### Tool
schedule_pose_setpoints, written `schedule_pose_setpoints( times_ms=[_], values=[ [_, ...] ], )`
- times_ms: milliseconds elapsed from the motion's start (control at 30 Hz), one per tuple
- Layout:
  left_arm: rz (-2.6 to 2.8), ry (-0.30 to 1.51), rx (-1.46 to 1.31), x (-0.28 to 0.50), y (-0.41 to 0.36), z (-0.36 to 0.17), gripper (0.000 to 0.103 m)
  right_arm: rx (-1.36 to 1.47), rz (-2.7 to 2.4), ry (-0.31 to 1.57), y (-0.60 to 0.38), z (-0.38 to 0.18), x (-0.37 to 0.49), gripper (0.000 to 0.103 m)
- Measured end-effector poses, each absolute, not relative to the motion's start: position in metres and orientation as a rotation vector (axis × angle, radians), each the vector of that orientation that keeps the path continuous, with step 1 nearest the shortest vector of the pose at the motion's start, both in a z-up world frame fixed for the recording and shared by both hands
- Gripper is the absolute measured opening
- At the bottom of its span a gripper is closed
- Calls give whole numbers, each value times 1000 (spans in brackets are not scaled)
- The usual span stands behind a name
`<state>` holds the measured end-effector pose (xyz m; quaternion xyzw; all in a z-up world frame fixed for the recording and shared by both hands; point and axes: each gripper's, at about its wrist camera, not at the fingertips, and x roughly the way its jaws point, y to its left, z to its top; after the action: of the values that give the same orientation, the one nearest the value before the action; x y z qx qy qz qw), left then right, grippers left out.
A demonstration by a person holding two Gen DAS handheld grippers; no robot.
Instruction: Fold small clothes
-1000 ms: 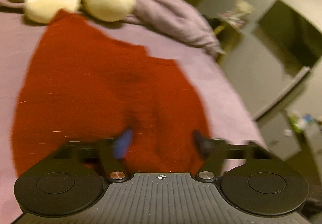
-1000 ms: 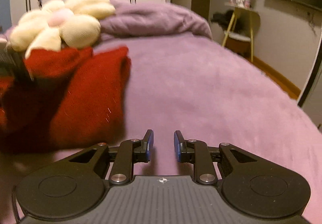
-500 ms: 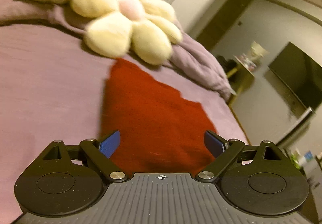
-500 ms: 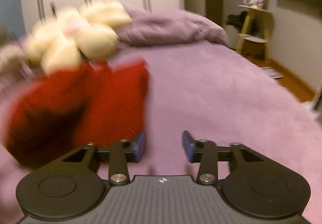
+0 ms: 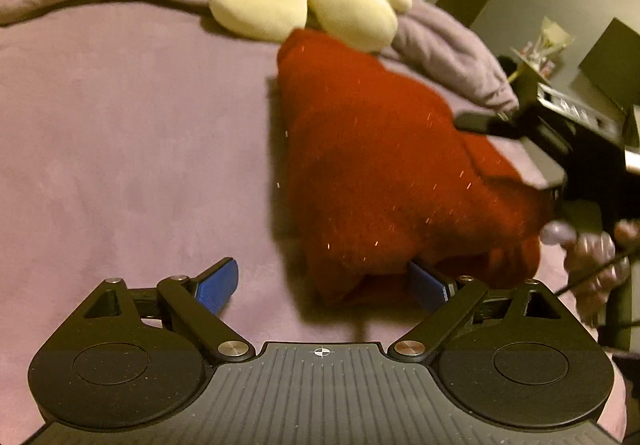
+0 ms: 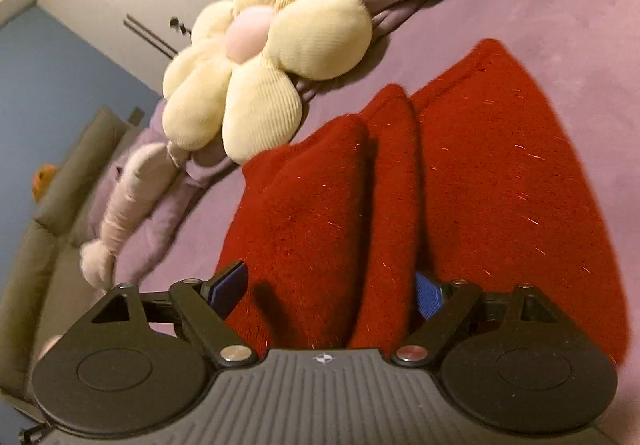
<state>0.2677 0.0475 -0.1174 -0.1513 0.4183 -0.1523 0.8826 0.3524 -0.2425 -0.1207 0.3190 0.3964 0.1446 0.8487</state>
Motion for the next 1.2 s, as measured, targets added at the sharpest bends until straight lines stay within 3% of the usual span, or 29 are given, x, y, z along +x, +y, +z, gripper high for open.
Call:
schedule_pose_setpoints(
  times_ms=[33,67,100,133,167,200,300,433,667,733,800,967,1033,1100,1200],
  values=[
    [-313,877,-312,269,46,-120,95,637,303,837,-234,-121,356,75],
    [-300,884,-302,269,45,-122,95,598,311,843,-226,-121,359,53],
    [-287,890,-292,270,44,-124,95,551,313,847,-220,-123,359,36],
    [-276,899,-287,270,43,-125,95,481,308,842,-211,-124,360,33],
    [-270,903,-292,271,43,-126,95,396,297,819,-203,-122,360,21],
    [-265,901,-298,270,44,-124,95,301,276,794,-193,-116,359,19],
    [-255,895,-309,266,46,-118,95,71,225,598,-178,-81,333,17],
    [-286,885,-339,263,44,-111,95,10,140,453,-197,-62,303,17],
    [-283,903,-290,257,24,-109,95,-73,-13,646,-246,-130,314,18],
    [-273,921,-311,257,25,-109,95,-39,-14,627,-255,-129,310,24],
    [-262,916,-336,252,31,-106,95,6,-38,624,-260,-115,304,41],
    [-213,905,-367,241,50,-103,95,100,47,475,-251,-75,260,40],
    [-188,903,-381,239,55,-101,95,99,163,452,-232,-70,249,35],
    [-169,903,-404,235,64,-99,95,76,257,458,-210,-74,245,21],
    [-164,899,-401,233,73,-92,95,17,280,519,-183,-95,250,19]
  ],
)
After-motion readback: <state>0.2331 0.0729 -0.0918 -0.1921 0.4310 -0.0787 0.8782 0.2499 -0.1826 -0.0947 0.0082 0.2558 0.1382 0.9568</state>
